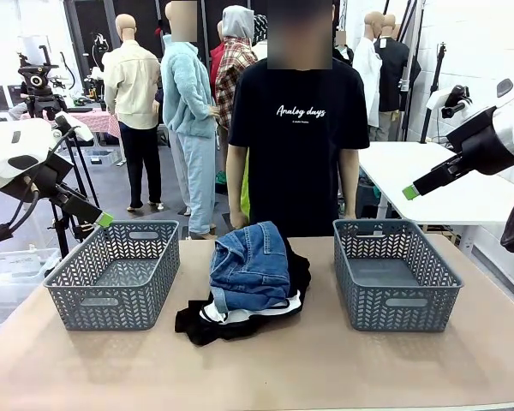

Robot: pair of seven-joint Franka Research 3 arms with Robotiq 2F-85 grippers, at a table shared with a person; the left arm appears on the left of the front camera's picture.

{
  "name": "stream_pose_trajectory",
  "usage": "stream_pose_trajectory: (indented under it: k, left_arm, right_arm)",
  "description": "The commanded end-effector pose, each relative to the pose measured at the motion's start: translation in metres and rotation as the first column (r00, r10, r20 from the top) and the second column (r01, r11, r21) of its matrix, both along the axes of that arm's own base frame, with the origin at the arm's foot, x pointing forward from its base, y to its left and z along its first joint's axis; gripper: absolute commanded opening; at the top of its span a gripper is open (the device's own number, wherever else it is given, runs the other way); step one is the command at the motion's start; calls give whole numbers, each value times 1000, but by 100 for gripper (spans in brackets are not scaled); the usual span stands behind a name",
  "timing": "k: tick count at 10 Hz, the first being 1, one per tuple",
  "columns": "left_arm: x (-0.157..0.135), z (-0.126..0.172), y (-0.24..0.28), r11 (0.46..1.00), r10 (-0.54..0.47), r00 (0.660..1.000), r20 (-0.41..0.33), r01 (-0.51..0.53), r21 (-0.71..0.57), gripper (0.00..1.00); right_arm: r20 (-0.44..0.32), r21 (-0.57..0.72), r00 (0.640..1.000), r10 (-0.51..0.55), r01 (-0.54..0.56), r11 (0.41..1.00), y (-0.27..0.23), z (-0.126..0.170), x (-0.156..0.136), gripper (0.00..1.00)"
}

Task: Sort the tops and bottoms.
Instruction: Lift clothes from the center of the table with your left hand.

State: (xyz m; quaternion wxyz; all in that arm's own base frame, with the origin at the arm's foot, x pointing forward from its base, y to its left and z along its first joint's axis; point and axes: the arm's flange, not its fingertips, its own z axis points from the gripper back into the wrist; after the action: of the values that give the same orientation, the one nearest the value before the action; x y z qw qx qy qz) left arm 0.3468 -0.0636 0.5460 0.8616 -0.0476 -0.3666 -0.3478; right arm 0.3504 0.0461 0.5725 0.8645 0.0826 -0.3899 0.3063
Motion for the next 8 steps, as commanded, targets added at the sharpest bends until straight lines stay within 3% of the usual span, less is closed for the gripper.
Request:
stream_pose_trajectory:
  k: [1,8]
  left_arm:
    - [-1,0,1,1000,-1,1000,-1,1,1,100]
    - [-1,0,1,1000,-1,1000,-1,1,1,100]
  right_arm:
    - [-2,6,1000,2,-2,1000,2,-4,0,100]
    - [-2,6,1000,2,-2,1000,2,-4,0,100]
